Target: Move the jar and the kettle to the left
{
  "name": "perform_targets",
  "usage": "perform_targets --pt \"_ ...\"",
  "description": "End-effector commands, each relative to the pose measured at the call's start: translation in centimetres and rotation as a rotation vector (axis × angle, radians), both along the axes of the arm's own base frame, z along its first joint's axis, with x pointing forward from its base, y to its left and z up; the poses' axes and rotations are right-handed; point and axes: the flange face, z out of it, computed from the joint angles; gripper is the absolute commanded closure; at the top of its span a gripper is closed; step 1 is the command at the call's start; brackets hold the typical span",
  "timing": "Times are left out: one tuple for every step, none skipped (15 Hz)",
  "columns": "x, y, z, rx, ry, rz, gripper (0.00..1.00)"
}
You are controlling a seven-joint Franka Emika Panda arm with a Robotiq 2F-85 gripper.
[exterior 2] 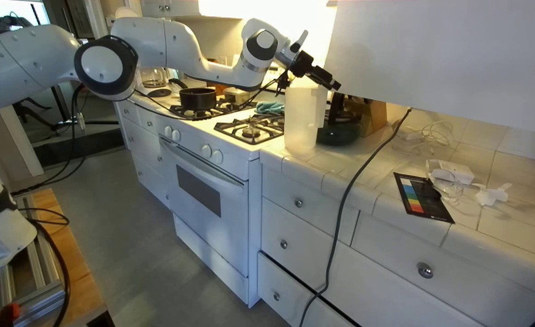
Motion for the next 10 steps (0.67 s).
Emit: perform_targets --pt "0.0 0.0 0.5 0.003 -0.091 -0.068 0.0" --pt "0.0 0.1 1.2 0.01 -0.102 -0.039 0.0" --pt "0.1 0.4 1.7 0.002 -0.11 -0.001 0.0" --pt "0.2 0.9 2.5 -0.009 -0.114 0.074 0.0" --pt "0.2 1.5 3.4 -0.022 -0.123 0.137 0.0" --pt "0.3 2.2 4.3 -0.019 -0.139 0.183 0.0" --pt "0.3 3.0 5.3 -0.021 -0.158 0.225 0.0" --pt "0.4 3.8 6.3 -0.02 -0.154 0.244 0.0" --pt "0.4 4.7 7.2 0.002 -0.153 0.268 0.0" --pt "0.4 5.6 8.0 0.027 -0.142 0.293 0.0"
